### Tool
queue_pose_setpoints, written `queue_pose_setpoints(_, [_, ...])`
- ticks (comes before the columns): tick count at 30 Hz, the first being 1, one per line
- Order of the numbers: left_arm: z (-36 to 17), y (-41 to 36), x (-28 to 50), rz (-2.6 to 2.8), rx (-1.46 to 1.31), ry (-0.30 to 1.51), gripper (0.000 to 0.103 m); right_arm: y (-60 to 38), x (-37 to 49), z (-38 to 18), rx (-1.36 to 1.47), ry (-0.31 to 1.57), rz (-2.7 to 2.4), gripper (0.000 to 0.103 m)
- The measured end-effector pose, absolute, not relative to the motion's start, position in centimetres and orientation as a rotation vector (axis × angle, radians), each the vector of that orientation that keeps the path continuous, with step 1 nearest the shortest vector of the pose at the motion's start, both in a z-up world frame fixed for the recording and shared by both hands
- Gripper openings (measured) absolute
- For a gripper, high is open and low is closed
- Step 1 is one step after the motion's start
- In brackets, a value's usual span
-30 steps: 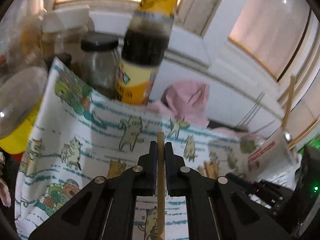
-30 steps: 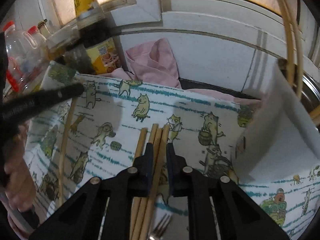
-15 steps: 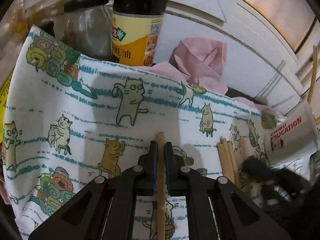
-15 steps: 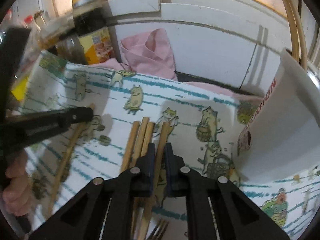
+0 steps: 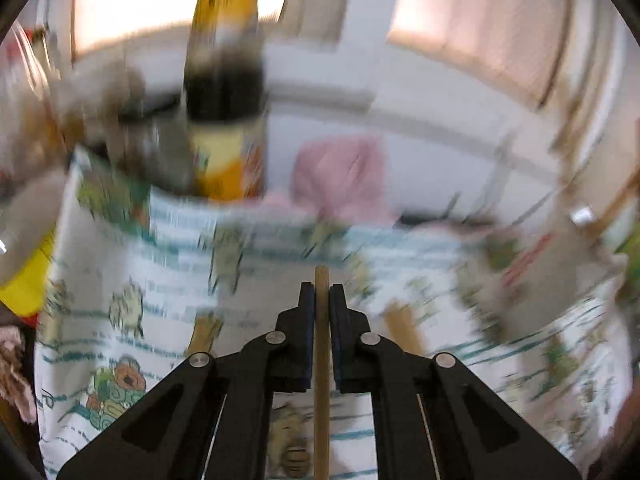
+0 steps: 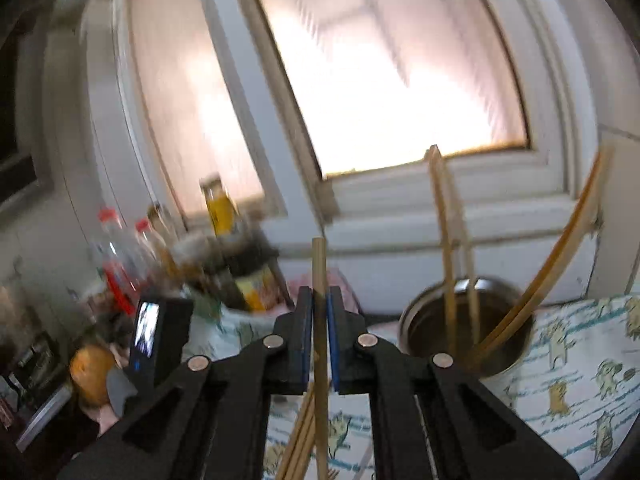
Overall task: Organize utensils
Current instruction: 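Lift both held chopsticks and carry them over the white cup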
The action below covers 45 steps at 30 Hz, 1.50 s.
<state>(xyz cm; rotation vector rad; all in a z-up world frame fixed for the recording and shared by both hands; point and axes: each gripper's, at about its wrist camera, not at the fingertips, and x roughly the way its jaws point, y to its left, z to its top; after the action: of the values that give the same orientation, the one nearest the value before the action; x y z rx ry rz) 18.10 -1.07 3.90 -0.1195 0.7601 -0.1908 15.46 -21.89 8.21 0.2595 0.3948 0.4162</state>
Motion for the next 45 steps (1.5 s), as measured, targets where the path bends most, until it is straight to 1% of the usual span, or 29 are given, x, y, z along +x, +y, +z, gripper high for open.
queue_pose_setpoints(4, [7.1, 1.1, 15.7, -0.259, -0.245, 0.579, 0.006, -23.1, 14.0, 10.5, 0.289, 0.302, 0.420, 0.007])
queue_pose_setpoints(8, [8.4, 5.1, 14.4, -0.182, -0.433, 0.450, 0.006, -25.4, 12.2, 12.3, 0.329, 0.236, 0.420, 0.007])
queue_pose_setpoints(11, [9.0, 7.4, 13.4, -0.210, -0.535, 0.373, 0.006, -26.3, 12.0, 12.6, 0.377, 0.195, 0.457, 0.008])
queue_pose_setpoints(16, [10.5, 7.9, 10.9, -0.249, -0.515, 0.240, 0.006, -27.8, 11.2, 13.3, 0.428, 0.126, 0.437, 0.009])
queue_pose_setpoints(19, [11.9, 8.5, 8.3, -0.206, -0.483, 0.089, 0.006, -29.5, 11.0, 13.5, 0.476, 0.096, 0.417, 0.009])
queue_pose_setpoints(20, [12.4, 8.5, 7.7, -0.209, -0.477, 0.065, 0.006, -30.4, 10.9, 13.6, 0.491, 0.092, 0.414, 0.009])
queue_pose_setpoints(28, [19.4, 4.3, 8.1, -0.459, -0.532, 0.037, 0.006, -34.6, 10.7, 13.6, 0.633, 0.018, 0.418, 0.008])
queue_pose_setpoints(33, [22.9, 2.4, 10.1, -0.562, -0.659, -0.006, 0.006, -37.1, 11.6, 13.1, 0.733, 0.000, 0.394, 0.009])
queue_pose_setpoints(36, [23.4, 1.0, 11.7, -0.508, -0.688, -0.034, 0.006, -39.3, 12.3, 12.0, 0.863, -0.004, 0.392, 0.008])
queue_pose_setpoints(41, [22.3, -2.0, 14.7, -0.373, -0.658, -0.020, 0.006, -42.2, 12.8, 9.7, 1.046, -0.040, 0.273, 0.008])
queue_pose_setpoints(42, [21.9, -2.6, 15.0, -0.354, -0.647, -0.017, 0.006, -42.4, 12.8, 9.6, 1.049, -0.041, 0.252, 0.008])
queue_pose_setpoints(45, [21.1, -4.1, 16.2, -0.324, -0.613, 0.006, 0.006, -42.3, 12.6, 10.5, 0.941, -0.066, 0.168, 0.008])
